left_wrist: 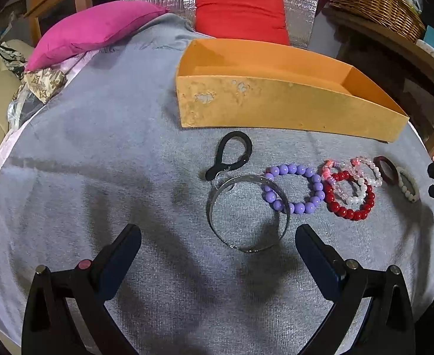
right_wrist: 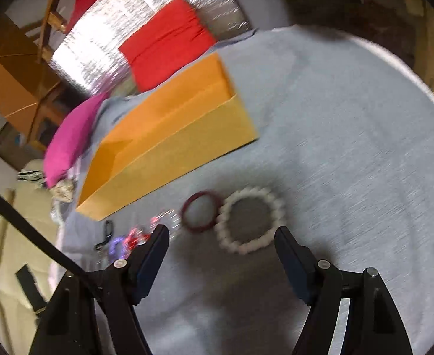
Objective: Organize jewelry
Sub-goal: 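Close the right tool on the white pearl bracelet while the left tool lowers over the silver bangle, then grasp the silver bangle with the left tool while the right tool holds the pearl bracelet, then carry both bracelets into the orange box and open both tools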
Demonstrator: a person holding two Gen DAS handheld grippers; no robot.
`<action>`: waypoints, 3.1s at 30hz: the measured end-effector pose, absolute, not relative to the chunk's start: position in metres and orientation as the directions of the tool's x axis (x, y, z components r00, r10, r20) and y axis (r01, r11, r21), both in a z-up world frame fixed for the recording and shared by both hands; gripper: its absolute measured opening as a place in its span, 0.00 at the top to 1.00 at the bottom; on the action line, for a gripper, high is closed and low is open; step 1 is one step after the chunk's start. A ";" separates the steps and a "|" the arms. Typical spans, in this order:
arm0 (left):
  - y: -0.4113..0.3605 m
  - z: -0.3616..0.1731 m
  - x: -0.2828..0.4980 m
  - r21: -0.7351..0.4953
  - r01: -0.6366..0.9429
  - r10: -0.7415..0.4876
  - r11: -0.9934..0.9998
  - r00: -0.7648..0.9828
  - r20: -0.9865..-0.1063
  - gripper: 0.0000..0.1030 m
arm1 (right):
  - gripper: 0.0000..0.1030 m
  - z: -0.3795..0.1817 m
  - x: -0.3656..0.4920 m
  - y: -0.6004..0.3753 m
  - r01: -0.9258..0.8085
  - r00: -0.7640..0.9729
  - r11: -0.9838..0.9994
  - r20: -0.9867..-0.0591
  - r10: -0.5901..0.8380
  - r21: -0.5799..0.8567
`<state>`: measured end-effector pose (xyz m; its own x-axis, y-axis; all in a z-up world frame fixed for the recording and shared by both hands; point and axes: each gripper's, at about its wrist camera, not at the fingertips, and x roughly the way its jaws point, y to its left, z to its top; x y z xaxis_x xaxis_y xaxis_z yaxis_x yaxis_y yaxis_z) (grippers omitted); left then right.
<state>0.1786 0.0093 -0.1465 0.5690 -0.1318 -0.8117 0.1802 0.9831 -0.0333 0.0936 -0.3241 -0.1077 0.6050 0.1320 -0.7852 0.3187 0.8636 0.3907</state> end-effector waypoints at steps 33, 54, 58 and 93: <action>-0.014 -0.155 0.179 0.041 0.229 -0.099 0.973 0.570 -0.816 0.53 | 0.90 -0.119 0.127 -0.299 0.302 0.530 0.953 -0.833 -0.157 0.012; 0.025 -0.142 0.204 -0.161 0.154 -0.221 0.975 0.587 -0.779 0.32 | 0.90 -0.092 0.109 -0.302 0.302 0.629 0.947 -0.768 -0.115 0.105; 0.016 -0.145 0.220 -0.161 0.153 -0.220 0.975 0.578 -0.786 0.26 | 0.90 -0.093 0.108 -0.302 0.300 0.630 0.948 -0.769 -0.109 0.111; 0.025 -0.090 0.217 -0.149 0.159 -0.218 0.976 0.734 -0.644 0.39 | 0.90 -0.047 0.120 -0.267 0.125 0.833 0.957 -0.552 0.043 0.262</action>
